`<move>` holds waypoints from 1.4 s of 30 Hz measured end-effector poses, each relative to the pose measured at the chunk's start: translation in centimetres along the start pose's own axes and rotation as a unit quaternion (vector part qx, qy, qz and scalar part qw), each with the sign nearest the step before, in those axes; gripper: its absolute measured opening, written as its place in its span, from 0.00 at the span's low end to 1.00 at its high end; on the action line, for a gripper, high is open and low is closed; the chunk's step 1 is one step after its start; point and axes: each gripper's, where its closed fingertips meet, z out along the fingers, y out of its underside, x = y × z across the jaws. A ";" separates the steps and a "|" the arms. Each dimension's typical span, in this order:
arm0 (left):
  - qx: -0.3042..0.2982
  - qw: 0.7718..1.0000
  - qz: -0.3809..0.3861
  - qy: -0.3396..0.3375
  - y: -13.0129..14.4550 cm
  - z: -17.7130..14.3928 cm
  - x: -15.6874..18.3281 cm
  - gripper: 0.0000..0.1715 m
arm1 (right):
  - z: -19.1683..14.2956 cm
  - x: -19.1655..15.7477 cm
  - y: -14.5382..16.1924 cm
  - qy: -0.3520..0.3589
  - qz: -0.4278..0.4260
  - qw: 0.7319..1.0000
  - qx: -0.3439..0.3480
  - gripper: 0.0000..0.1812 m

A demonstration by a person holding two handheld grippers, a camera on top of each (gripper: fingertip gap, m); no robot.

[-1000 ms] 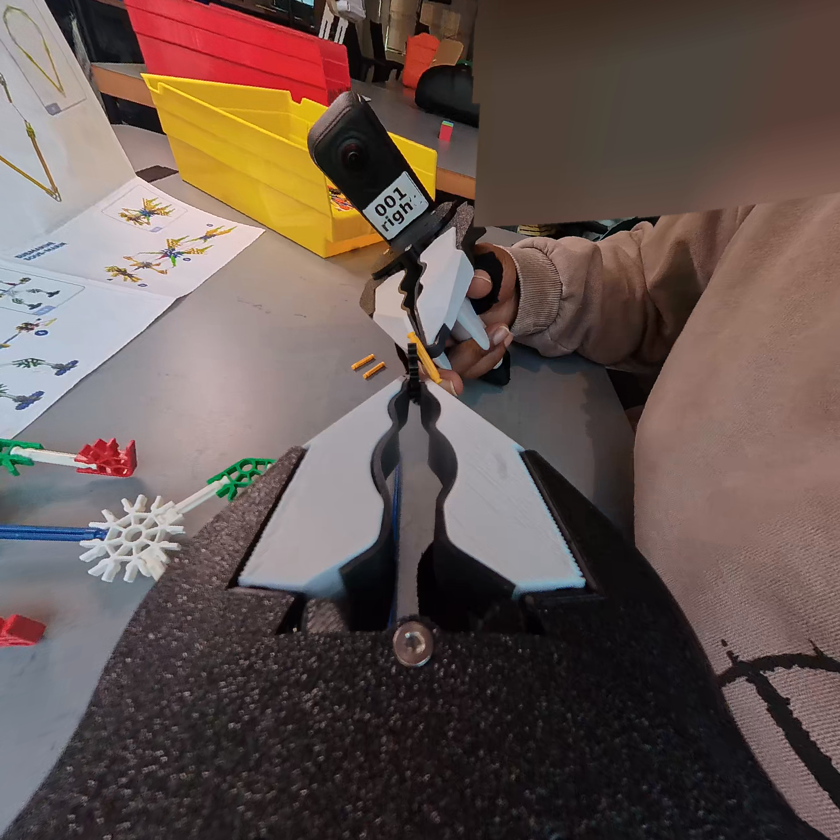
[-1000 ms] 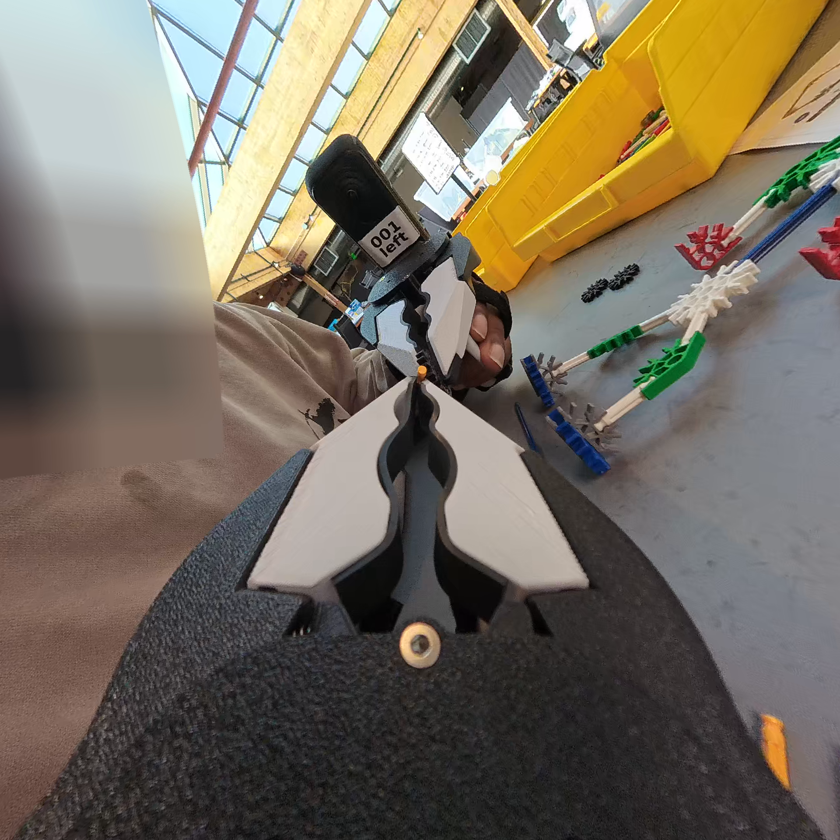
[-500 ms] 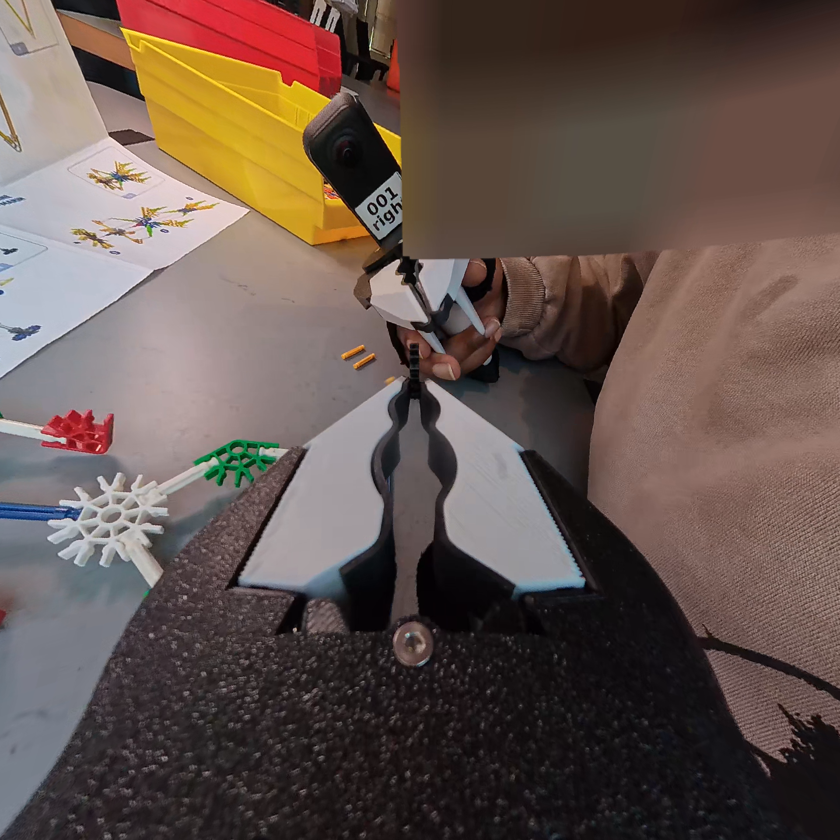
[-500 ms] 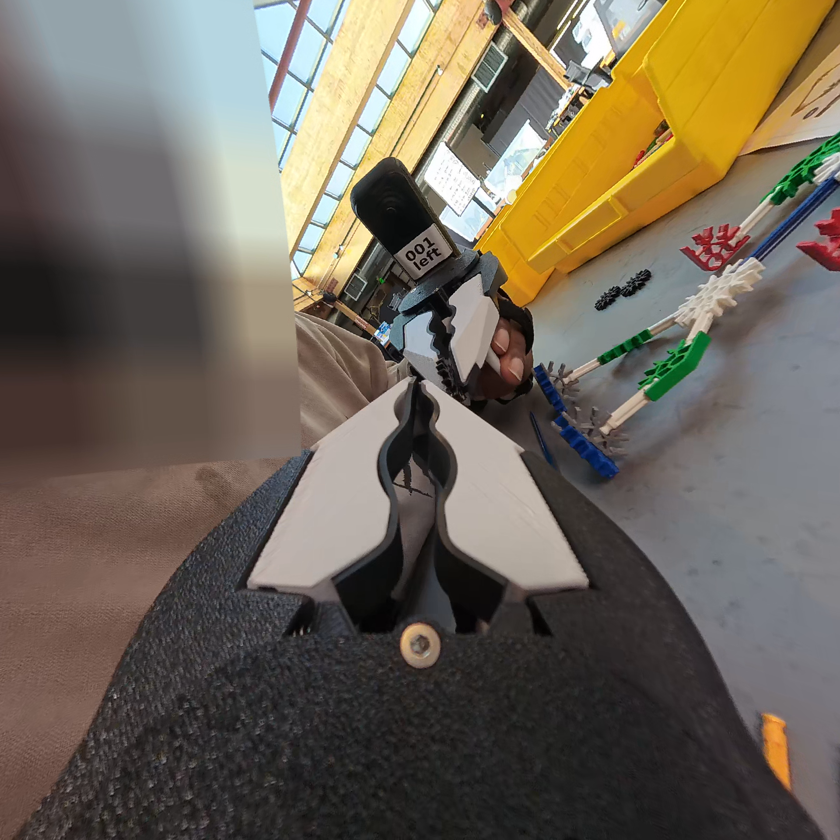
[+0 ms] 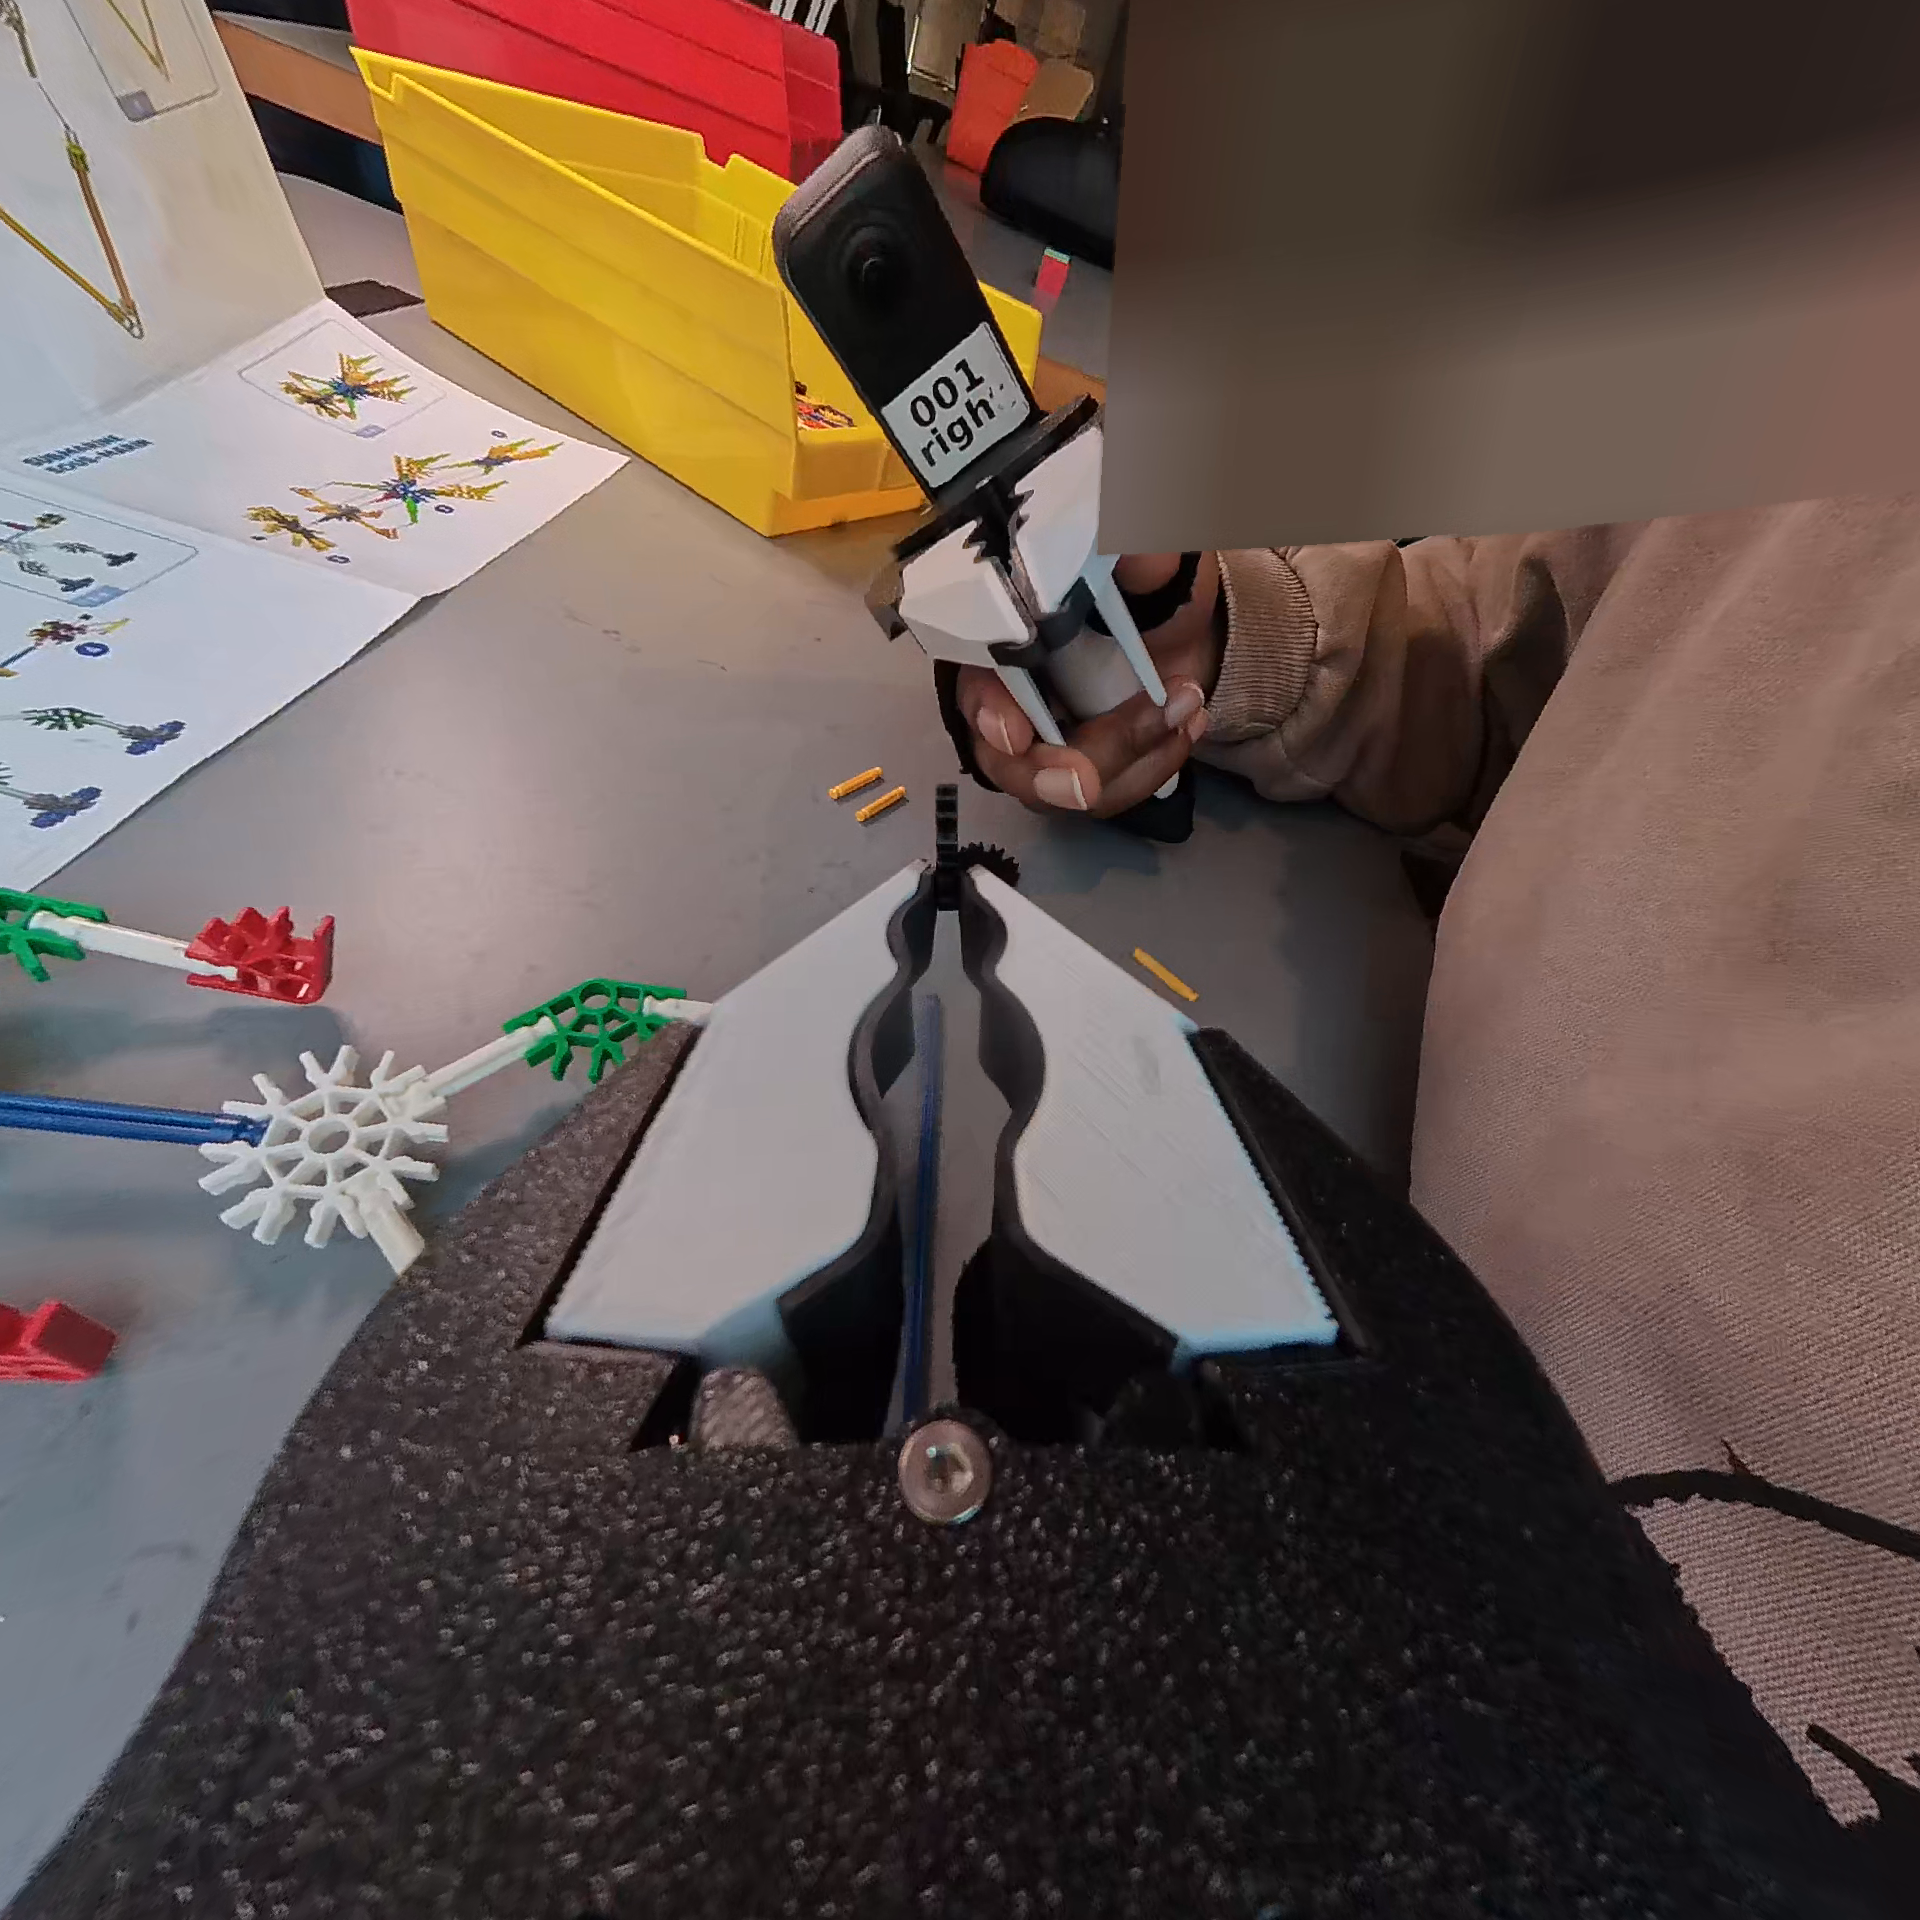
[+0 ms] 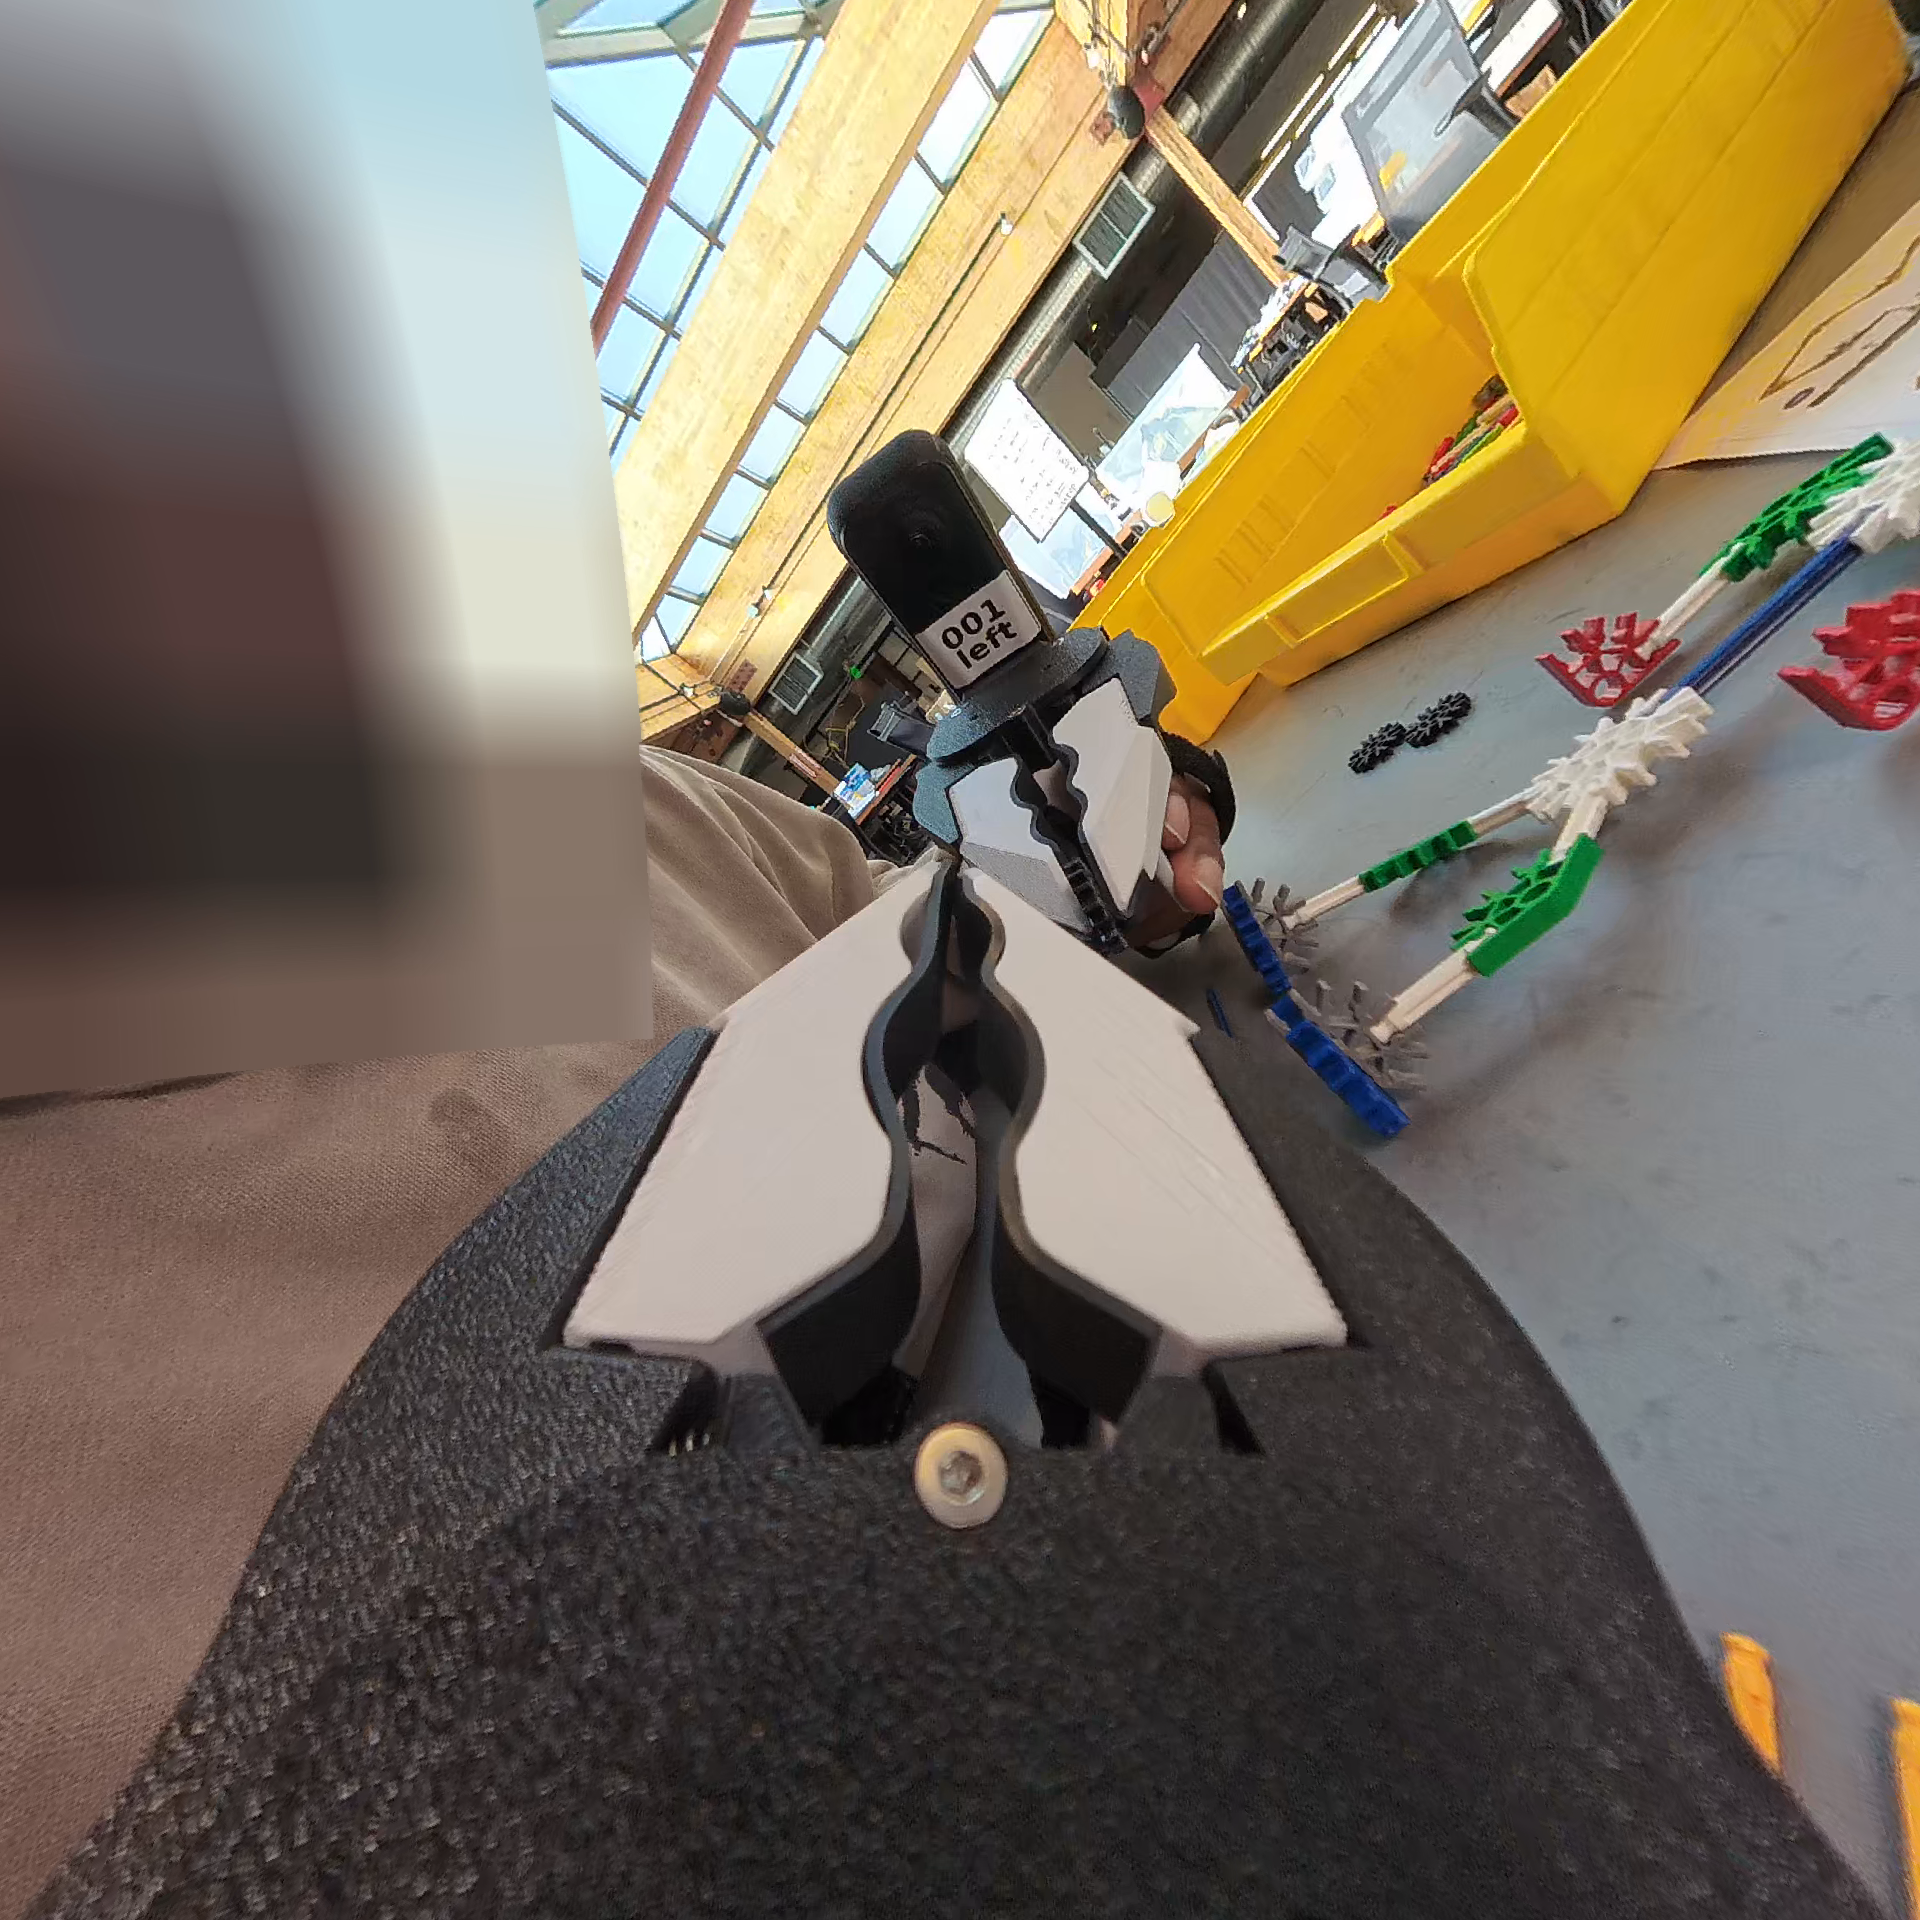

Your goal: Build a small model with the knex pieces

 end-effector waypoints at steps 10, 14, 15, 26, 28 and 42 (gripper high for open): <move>0.019 0.985 0.125 -0.115 -1.4 -0.7 -1.7 0.01 | -0.5 0.6 -1.8 0.058 -0.047 0.996 0.042 0.09; 0.025 0.955 0.236 -0.179 -2.5 -1.1 -1.5 0.01 | 0.2 0.9 -1.1 0.094 -0.080 0.992 0.022 0.12; 0.023 0.946 0.262 -0.189 -2.6 -1.0 -1.2 0.01 | 0.4 0.8 -0.8 0.096 -0.087 0.991 0.014 0.13; -0.007 0.935 0.309 -0.176 -1.5 0.6 0.1 0.01 | -2.2 0.0 0.2 0.221 -0.283 0.924 -0.133 0.11; -0.011 0.942 0.293 -0.162 -1.3 0.9 0.4 0.01 | -4.6 0.0 2.4 0.276 -0.292 0.892 -0.210 0.10; -0.033 0.950 0.283 -0.130 -0.3 2.1 1.9 0.01 | -10.6 -0.4 15.0 0.480 -0.138 0.817 -0.290 0.14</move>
